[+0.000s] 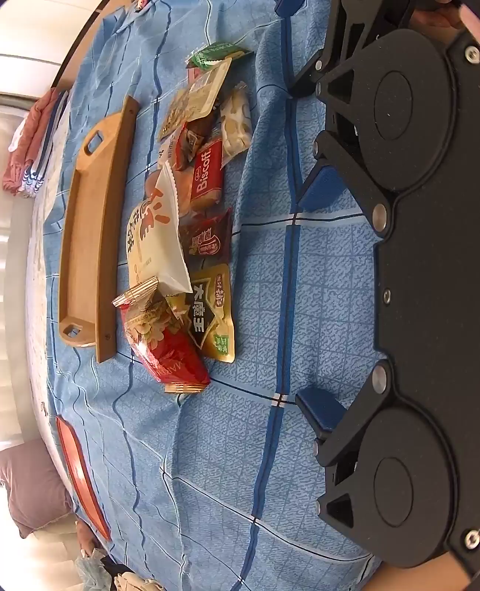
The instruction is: Organize snacks
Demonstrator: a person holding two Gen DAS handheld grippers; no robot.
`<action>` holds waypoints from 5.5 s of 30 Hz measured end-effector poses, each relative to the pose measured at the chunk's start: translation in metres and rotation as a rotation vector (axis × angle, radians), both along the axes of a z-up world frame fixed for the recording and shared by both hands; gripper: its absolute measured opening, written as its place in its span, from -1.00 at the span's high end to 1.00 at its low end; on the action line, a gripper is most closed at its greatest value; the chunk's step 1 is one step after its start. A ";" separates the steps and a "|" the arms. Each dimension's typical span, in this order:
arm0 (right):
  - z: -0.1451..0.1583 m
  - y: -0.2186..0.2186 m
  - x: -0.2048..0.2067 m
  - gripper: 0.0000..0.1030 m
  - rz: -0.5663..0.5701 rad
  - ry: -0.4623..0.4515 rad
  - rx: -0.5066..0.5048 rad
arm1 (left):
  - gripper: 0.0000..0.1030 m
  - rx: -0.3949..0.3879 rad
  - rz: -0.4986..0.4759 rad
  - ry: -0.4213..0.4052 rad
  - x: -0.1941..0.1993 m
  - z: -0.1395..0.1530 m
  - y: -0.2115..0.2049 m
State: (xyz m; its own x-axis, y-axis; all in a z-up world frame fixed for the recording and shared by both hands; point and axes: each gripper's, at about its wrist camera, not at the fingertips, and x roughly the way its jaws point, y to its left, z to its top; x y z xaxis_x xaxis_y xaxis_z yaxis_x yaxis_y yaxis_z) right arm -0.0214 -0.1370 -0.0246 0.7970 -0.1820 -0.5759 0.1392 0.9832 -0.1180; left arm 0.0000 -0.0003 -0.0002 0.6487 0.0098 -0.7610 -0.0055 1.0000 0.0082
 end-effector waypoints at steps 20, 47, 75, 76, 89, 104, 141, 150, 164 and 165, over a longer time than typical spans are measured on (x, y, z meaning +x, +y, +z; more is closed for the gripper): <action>0.001 0.001 0.001 -1.00 0.000 0.007 -0.004 | -1.00 -0.006 -0.001 0.006 0.000 0.000 0.004; 0.001 0.001 0.002 -1.00 0.000 0.014 -0.002 | -1.00 -0.001 -0.001 -0.001 0.002 0.000 0.002; 0.003 0.000 0.004 -1.00 0.001 0.015 -0.003 | -1.00 0.000 -0.001 -0.002 0.001 0.000 0.002; 0.003 -0.001 0.004 -1.00 0.000 0.014 -0.002 | -1.00 0.001 -0.002 -0.002 0.002 0.000 0.001; 0.000 0.003 -0.007 -1.00 -0.010 -0.035 -0.012 | -1.00 -0.001 -0.010 -0.022 -0.002 0.002 0.004; -0.001 0.003 -0.003 -1.00 -0.032 -0.028 0.017 | -1.00 -0.010 -0.070 -0.107 -0.009 0.001 0.009; 0.013 -0.044 0.057 -0.26 0.110 -0.040 0.103 | -0.33 -0.005 -0.059 -0.316 0.045 0.033 0.052; 0.018 -0.034 0.045 0.31 0.143 -0.072 0.095 | -0.58 -0.023 -0.199 -0.297 0.077 0.014 0.053; 0.019 -0.031 0.046 -0.57 0.163 -0.102 -0.157 | -0.78 -0.134 -0.162 -0.266 0.099 -0.001 0.069; 0.017 -0.030 0.048 -0.57 0.173 -0.089 -0.153 | -0.78 -0.151 -0.160 -0.257 0.101 -0.002 0.070</action>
State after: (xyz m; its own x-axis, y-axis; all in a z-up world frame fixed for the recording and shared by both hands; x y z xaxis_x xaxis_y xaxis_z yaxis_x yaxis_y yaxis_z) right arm 0.0270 -0.1673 -0.0077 0.8702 -0.1179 -0.4783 -0.0131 0.9651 -0.2617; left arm 0.1010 0.0698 -0.0018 0.8036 -0.2080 -0.5577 0.1687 0.9781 -0.1217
